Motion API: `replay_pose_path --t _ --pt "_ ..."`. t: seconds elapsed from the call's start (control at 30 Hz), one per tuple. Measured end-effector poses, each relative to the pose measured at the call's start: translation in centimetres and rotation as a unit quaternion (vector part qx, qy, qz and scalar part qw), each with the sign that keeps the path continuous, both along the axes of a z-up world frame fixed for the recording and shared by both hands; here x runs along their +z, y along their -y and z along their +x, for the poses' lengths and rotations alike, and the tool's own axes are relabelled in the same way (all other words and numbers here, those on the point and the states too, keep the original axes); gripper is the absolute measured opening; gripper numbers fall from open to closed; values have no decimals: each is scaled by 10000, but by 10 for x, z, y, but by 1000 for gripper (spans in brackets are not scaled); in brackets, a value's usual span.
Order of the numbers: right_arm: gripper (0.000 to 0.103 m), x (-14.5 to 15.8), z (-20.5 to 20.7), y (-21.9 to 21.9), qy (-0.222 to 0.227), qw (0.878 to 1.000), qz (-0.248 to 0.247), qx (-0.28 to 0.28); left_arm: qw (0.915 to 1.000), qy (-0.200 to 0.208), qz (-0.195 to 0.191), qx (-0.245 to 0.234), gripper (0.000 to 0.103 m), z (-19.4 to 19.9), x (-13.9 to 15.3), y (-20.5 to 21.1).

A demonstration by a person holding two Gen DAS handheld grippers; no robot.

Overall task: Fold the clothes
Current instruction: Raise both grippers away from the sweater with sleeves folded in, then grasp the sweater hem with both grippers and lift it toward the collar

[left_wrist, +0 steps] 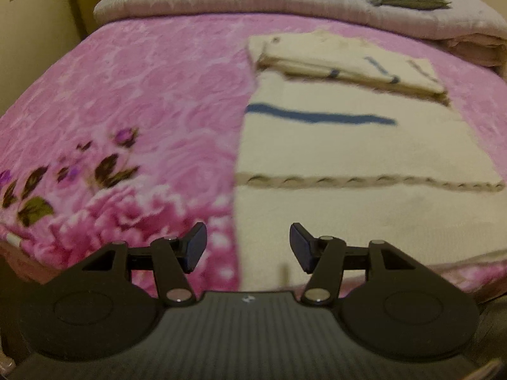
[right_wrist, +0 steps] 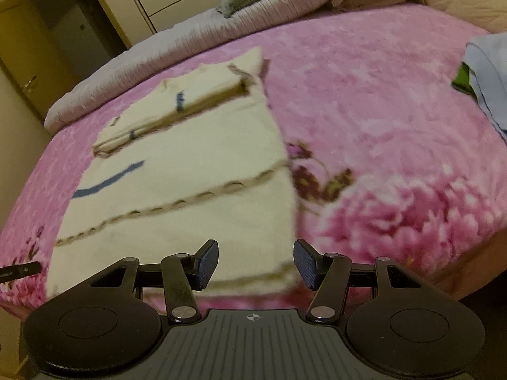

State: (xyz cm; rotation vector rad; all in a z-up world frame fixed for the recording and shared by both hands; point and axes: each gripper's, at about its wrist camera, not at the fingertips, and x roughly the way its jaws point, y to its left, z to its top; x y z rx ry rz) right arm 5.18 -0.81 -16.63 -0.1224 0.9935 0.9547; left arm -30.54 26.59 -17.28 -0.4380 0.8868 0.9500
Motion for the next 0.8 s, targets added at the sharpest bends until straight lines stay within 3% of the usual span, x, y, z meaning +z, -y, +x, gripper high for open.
replay_pose_path --t 0.2,0.4,0.53,0.67,0.77,0.8 --pt "57 -5 11 -8 84 9999 -106 12 9995 -201 -43 220 54 -7 -12 -15" --pt "57 -10 21 -16 168 9996 -212 23 9999 20 -133 66 54 -4 -14 -22" --pt "57 -14 32 -15 10 9999 -124 -5 9963 696 -490 -91 53 -18 -17 -33" --pt "57 -19 45 -7 -348 9993 110 -67 9872 1316 -898 -6 51 -39 -26 -48" --pt "57 -28 50 -3 -638 9978 152 -103 9816 1487 -1184 202 47 -52 -36 -58" --pt "57 -32 52 -2 -727 9972 157 -113 9760 1684 -1367 195 46 -54 -39 -60"
